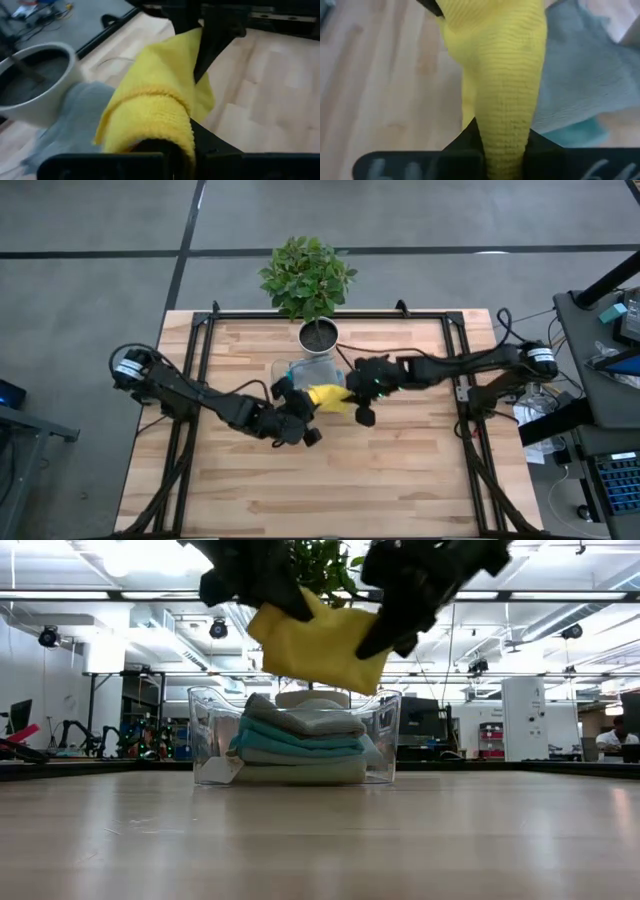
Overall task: Fold microfiber towels
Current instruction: Stack the folded yellow microfiber cloth on top of the folded gray microfiber cloth
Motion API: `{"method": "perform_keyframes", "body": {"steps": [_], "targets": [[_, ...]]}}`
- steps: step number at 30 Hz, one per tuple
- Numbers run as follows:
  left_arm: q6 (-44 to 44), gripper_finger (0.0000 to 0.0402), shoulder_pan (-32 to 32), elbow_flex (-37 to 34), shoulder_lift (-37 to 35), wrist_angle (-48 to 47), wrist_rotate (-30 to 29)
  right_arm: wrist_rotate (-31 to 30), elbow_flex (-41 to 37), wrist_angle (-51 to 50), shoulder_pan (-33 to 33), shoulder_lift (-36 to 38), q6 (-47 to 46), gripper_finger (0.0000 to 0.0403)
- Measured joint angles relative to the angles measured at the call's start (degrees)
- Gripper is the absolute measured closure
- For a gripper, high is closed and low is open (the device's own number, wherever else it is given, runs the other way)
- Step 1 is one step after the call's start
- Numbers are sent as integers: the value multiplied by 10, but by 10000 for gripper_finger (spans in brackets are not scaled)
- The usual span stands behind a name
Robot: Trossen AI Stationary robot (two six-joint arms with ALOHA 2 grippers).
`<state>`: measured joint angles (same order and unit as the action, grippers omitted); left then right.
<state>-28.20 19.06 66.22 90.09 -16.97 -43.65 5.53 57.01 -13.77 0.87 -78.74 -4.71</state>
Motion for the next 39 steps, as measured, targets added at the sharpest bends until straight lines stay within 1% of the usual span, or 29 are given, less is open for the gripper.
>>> {"method": "perform_keyframes", "body": {"steps": [6,8,12,16,22,30,32,34,39], "targets": [[-75,400,-44,-1,-11,-73,11,11,96,-98,53,-62,90,385],[-100,400,-56,0,-11,-99,17,24,128,-135,68,-83,113,385],[-118,400,-78,-1,-11,-108,32,67,181,-185,97,-123,144,385],[-121,400,-92,-1,-10,-120,51,70,219,-218,113,-162,174,385],[-139,400,-101,-9,-9,-136,62,74,246,-231,128,-198,194,385],[-180,400,-107,-44,-9,-130,61,72,258,-234,128,-205,194,383],[-180,398,-107,-44,-9,-130,61,70,259,-235,129,-205,186,373],[-180,386,-107,-45,-9,-130,61,66,259,-239,130,-204,182,356],[-170,334,-107,-46,-9,-136,62,59,259,-246,135,-203,178,310]]}}
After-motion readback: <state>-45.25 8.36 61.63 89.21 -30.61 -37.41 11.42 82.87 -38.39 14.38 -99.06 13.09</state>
